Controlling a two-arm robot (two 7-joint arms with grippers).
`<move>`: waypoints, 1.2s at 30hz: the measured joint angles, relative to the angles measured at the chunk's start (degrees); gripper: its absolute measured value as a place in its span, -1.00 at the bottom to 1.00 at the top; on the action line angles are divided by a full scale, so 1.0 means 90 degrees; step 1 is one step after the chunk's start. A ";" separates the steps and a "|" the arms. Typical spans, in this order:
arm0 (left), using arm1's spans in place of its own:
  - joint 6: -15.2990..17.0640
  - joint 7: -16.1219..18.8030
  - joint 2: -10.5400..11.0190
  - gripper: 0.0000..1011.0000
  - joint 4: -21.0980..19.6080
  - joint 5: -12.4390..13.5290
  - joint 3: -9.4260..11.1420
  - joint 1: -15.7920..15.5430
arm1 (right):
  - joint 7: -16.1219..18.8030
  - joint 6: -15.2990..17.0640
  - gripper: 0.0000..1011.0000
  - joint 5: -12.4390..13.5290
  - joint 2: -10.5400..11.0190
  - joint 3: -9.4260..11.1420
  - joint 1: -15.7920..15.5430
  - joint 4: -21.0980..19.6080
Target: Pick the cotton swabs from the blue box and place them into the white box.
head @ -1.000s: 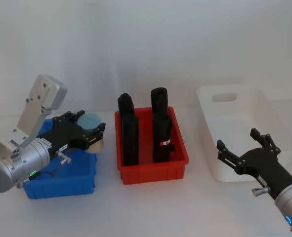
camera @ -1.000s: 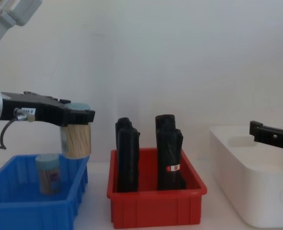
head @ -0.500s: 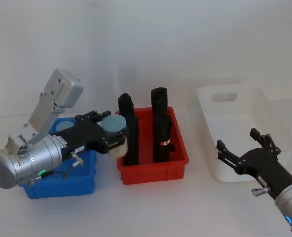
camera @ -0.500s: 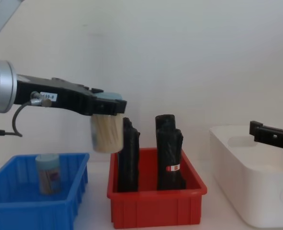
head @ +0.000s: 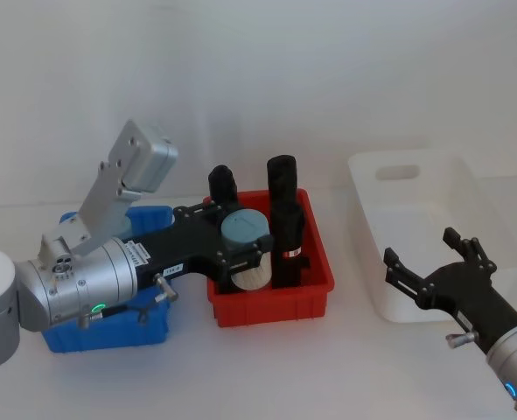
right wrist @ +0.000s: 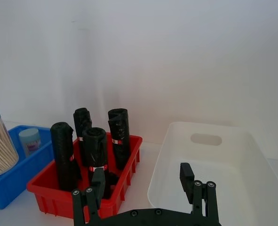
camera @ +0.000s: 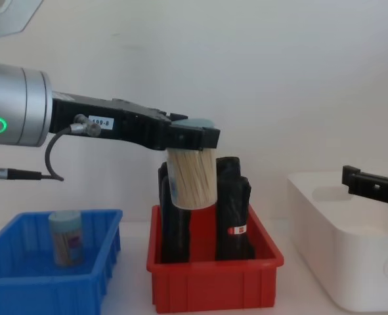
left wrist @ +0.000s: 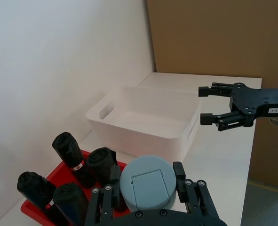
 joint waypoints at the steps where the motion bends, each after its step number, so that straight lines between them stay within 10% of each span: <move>1: -0.0001 -0.0016 -0.0004 0.33 -0.0001 -0.0005 0.0004 -0.0003 | 0.0000 0.0000 0.98 0.0000 0.0000 0.0000 0.0000 0.0000; 17: -0.0015 -0.0230 -0.0060 0.33 -0.0016 -0.0066 0.0063 -0.0049 | 0.0552 0.0096 0.98 -0.0177 0.0006 -0.0070 0.0059 -0.0003; 36: -0.0018 -0.0298 -0.0078 0.33 -0.0023 -0.0087 0.0082 -0.0061 | 0.2096 0.0260 0.98 -0.0683 -0.0034 -0.0368 0.0277 -0.0025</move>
